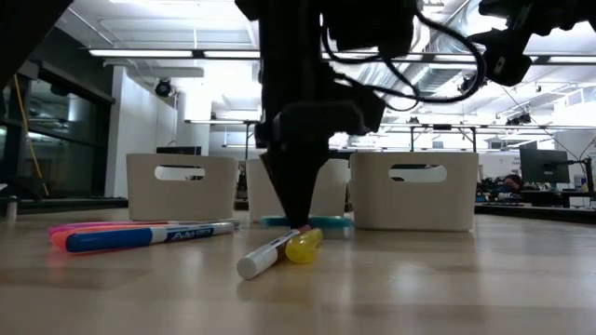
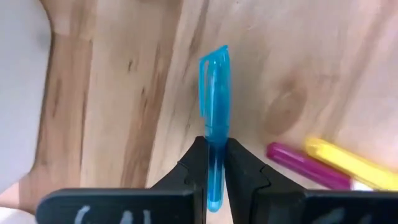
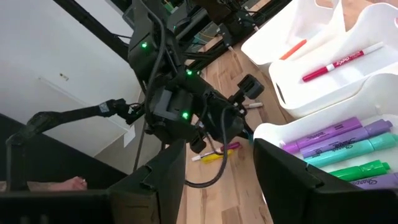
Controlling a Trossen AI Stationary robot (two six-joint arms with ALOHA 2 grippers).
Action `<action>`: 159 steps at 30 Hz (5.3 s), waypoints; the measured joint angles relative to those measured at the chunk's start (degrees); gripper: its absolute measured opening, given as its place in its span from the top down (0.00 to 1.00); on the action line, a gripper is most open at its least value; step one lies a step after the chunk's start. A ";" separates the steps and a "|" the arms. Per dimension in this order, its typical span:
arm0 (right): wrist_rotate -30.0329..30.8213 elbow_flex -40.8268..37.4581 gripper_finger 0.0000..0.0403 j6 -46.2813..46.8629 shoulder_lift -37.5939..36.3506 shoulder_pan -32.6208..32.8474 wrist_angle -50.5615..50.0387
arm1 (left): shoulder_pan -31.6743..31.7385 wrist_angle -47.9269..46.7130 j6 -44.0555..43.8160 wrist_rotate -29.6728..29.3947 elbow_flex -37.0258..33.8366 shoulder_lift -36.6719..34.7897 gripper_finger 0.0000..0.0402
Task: Pick & Place Markers
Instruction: Put the blue pen into the left white bin, then put the pink pen into the left white bin
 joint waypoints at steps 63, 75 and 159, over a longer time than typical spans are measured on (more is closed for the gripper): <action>0.02 0.00 0.56 -5.20 0.02 0.00 -0.49 | 24.07 -8.20 -40.62 2.21 -31.53 -32.80 0.91; 0.36 -0.01 0.56 -5.27 0.02 0.02 -0.69 | 27.07 -1.88 -53.73 2.69 -31.49 -32.33 0.91; -2.10 -0.02 0.56 -4.67 -0.02 0.02 -3.92 | -7.45 -18.08 -62.05 -3.76 -19.40 -31.72 0.59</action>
